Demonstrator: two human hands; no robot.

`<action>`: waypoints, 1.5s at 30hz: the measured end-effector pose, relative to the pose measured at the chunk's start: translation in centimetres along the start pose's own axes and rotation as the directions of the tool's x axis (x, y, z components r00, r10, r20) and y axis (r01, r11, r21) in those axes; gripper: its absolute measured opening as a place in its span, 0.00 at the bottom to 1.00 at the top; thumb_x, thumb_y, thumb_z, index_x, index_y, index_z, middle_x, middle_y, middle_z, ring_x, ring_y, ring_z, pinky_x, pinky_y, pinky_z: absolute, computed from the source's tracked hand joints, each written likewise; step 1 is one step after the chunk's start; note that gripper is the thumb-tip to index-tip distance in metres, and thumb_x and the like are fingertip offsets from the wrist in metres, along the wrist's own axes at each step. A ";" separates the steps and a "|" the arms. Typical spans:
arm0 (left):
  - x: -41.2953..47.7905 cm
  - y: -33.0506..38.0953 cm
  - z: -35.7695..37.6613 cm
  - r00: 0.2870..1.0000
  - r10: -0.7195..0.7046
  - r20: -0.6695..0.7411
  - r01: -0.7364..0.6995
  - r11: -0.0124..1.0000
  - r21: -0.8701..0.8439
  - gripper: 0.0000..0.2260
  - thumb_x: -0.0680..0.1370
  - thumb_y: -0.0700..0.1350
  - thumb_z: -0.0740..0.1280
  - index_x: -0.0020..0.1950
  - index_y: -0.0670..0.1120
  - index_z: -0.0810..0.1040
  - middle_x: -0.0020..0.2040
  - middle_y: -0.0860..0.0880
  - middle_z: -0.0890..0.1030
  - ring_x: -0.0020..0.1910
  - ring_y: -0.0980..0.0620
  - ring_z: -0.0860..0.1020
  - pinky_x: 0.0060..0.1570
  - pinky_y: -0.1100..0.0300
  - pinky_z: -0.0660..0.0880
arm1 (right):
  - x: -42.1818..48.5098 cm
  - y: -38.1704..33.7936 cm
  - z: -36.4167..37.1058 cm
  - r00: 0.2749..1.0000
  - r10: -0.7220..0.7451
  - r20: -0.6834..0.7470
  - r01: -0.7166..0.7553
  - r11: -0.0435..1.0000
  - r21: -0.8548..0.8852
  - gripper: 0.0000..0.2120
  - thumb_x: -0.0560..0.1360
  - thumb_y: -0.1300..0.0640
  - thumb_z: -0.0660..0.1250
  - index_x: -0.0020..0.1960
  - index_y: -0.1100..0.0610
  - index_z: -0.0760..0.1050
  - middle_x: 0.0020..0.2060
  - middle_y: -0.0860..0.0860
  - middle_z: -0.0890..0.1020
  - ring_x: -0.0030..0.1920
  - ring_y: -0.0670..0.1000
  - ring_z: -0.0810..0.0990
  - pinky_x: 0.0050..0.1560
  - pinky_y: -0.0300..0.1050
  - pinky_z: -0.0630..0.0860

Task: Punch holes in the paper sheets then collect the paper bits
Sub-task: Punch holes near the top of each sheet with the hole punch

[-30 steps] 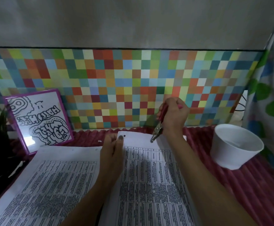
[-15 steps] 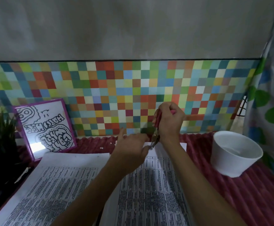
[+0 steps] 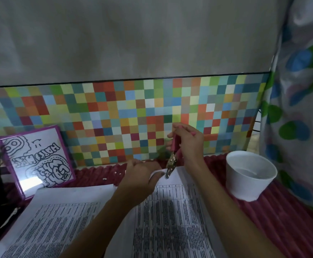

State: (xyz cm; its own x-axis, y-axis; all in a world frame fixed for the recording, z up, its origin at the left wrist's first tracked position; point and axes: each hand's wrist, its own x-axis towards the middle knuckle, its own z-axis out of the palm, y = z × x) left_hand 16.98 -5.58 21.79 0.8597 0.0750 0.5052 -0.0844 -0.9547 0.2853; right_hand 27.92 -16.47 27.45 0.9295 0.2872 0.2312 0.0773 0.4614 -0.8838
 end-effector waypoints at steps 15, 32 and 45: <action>-0.7 -2.2 -0.1 0.996 -0.029 0.088 0.024 0.998 0.058 0.07 0.78 0.54 0.58 0.41 0.59 0.72 0.36 0.62 0.74 0.39 0.58 0.71 0.51 0.56 0.60 | 0.2 0.2 -1.5 0.999 -0.050 -0.007 0.049 0.993 -0.103 0.08 0.77 0.67 0.62 0.52 0.63 0.78 0.32 0.56 0.79 0.29 0.55 0.76 0.34 0.47 0.78; -1.7 -3.6 0.1 0.990 -0.075 0.119 0.095 0.980 -0.174 0.11 0.79 0.50 0.64 0.37 0.62 0.72 0.34 0.66 0.76 0.36 0.66 0.73 0.39 0.63 0.63 | 0.6 0.6 -2.3 0.974 -0.211 -0.085 0.199 0.970 -0.138 0.08 0.78 0.64 0.60 0.44 0.63 0.77 0.29 0.60 0.75 0.24 0.54 0.72 0.23 0.40 0.70; 2.1 2.7 2.0 0.998 -0.007 0.067 0.012 0.998 -0.068 0.11 0.78 0.56 0.60 0.48 0.52 0.78 0.41 0.61 0.76 0.42 0.57 0.75 0.58 0.51 0.68 | 0.6 0.8 -2.5 0.954 -0.276 -0.115 0.263 0.958 -0.115 0.09 0.77 0.65 0.61 0.40 0.68 0.75 0.27 0.62 0.75 0.23 0.55 0.71 0.23 0.41 0.71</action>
State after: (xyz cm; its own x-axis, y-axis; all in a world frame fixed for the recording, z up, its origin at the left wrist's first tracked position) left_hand 19.59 -8.54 21.97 0.8922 0.0623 0.4473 -0.1085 -0.9319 0.3461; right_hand 29.43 -18.04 25.90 0.9072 0.0497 0.4177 0.3602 0.4209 -0.8325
